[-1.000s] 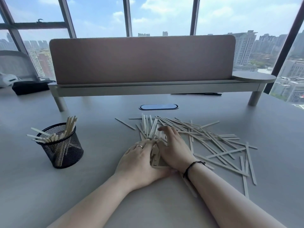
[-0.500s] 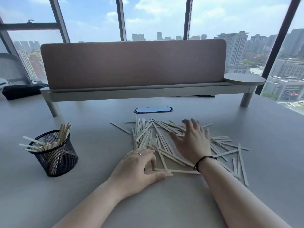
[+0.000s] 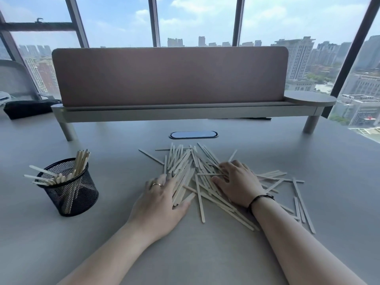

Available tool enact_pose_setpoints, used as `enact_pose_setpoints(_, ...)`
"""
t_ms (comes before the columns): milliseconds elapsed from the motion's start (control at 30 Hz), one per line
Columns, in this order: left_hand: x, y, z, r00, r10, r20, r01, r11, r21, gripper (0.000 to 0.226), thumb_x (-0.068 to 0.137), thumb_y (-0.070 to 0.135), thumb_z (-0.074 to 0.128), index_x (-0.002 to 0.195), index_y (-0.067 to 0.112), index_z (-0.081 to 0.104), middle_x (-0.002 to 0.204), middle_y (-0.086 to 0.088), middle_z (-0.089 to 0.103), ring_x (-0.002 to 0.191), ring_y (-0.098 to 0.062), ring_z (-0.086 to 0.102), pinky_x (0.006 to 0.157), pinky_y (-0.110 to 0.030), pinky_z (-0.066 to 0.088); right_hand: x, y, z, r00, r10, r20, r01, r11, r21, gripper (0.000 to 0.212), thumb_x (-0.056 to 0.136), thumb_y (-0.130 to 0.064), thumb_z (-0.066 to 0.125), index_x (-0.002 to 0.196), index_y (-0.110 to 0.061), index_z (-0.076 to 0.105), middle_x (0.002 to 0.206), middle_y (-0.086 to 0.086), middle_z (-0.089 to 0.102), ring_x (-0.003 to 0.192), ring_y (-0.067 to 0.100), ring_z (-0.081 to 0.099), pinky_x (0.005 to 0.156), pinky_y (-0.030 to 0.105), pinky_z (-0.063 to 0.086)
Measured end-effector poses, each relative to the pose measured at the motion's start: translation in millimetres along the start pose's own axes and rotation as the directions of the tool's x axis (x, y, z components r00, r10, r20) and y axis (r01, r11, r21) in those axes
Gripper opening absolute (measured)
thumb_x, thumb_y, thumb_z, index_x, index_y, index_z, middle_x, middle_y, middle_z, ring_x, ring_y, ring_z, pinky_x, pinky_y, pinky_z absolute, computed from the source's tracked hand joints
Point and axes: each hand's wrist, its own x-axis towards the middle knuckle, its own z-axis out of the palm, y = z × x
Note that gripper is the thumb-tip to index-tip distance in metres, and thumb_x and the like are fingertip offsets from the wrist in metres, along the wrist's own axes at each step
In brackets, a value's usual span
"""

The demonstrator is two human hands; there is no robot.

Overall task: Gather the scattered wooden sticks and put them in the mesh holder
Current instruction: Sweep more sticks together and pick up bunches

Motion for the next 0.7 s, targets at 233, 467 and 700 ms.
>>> enact_pose_setpoints(233, -2, 0, -14, 0.996, -0.088, -0.008, 0.088, 0.986, 0.142, 0.043, 0.099, 0.05, 0.042, 0.133, 0.024, 0.049, 0.125, -0.001, 0.063, 0.122, -0.022, 0.055, 0.09, -0.035, 0.047, -11, -11, 2, 0.995, -0.098, 0.026, 0.097, 0.993, 0.06, 0.054, 0.087, -0.059, 0.06, 0.133, -0.031, 0.055, 0.126, -0.003, 0.057, 0.123, 0.021, 0.048, 0.1, 0.034, 0.042)
enact_pose_setpoints(467, 0, -3, -13, 0.993, -0.118, 0.012, 0.106, 0.923, 0.369, 0.023, 0.098, 0.014, 0.041, 0.115, 0.019, 0.055, 0.117, -0.001, 0.064, 0.113, -0.024, 0.056, 0.08, -0.035, 0.048, -18, -18, 2, 0.993, -0.101, 0.067, 0.097, 0.993, 0.069, 0.072, 0.08, -0.076, 0.054, 0.139, -0.035, 0.048, 0.132, -0.005, 0.054, 0.126, 0.019, 0.046, 0.103, 0.039, 0.043)
enact_pose_setpoints(700, 2, 2, -12, 0.988, -0.149, 0.044, 0.104, 0.846, 0.524, 0.034, 0.092, 0.002, 0.038, 0.12, 0.012, 0.053, 0.122, -0.007, 0.061, 0.115, -0.026, 0.056, 0.085, -0.032, 0.05, -21, -24, 2, 0.99, -0.124, 0.064, 0.121, 0.992, 0.046, 0.07, 0.081, -0.074, 0.054, 0.139, -0.035, 0.049, 0.132, -0.006, 0.054, 0.127, 0.018, 0.045, 0.104, 0.037, 0.04)
